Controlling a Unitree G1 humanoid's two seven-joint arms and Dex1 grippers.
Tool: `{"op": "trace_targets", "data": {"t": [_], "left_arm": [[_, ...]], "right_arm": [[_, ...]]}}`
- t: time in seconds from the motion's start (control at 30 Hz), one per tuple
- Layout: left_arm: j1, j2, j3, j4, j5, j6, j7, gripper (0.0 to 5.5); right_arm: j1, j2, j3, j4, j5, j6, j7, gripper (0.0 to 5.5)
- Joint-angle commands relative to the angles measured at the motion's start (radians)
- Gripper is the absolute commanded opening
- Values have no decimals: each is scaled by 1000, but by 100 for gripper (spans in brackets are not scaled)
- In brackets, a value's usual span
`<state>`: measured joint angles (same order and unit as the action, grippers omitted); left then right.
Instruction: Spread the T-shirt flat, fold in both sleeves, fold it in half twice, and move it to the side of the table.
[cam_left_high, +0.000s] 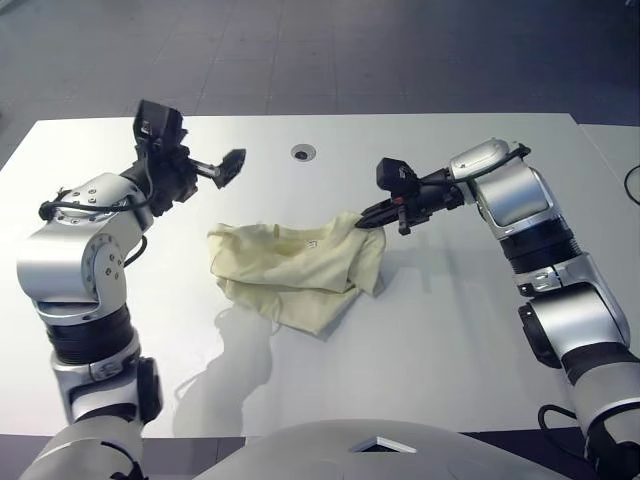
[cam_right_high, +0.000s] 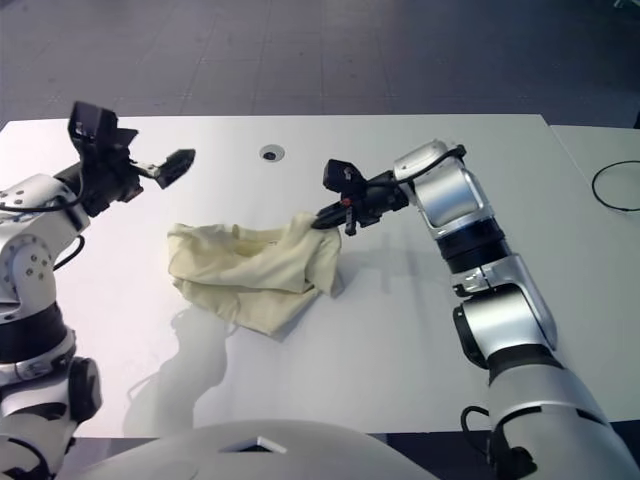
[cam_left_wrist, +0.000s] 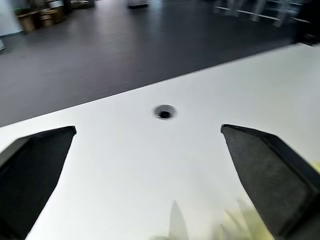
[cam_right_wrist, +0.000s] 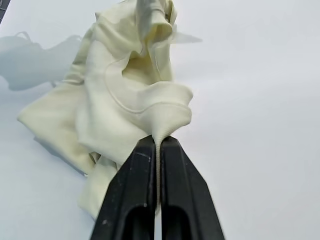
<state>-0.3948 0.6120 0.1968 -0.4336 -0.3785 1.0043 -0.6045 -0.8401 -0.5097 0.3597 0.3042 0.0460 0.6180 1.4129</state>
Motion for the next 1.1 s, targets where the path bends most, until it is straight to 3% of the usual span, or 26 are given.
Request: {"op": "trace_targets", "data": {"t": [0.03, 0.17, 0.3, 0.4, 0.73, 1.1], "left_arm": [[31, 153, -132, 94, -5, -197, -281, 540], [-88, 192, -301, 362, 115, -444, -454, 540], [-313, 132, -481, 741, 333, -736, -501, 540], [-407, 82, -554, 923, 410, -878, -557, 540], [-568, -14, -635, 1331, 577, -1157, -609, 540], [-554, -71, -667, 1441, 667, -1243, -629, 540]], "right_arm": [[31, -13, -6, -57, 23, 22, -24, 2], [47, -9, 2, -76, 37, 31, -44, 2], [55, -4, 11, -94, 46, 39, -56, 2], [49, 5, 19, -90, 48, 36, -61, 2], [29, 17, 33, -66, 56, 23, -73, 2], [27, 17, 30, -53, 60, 16, -93, 2]]}}
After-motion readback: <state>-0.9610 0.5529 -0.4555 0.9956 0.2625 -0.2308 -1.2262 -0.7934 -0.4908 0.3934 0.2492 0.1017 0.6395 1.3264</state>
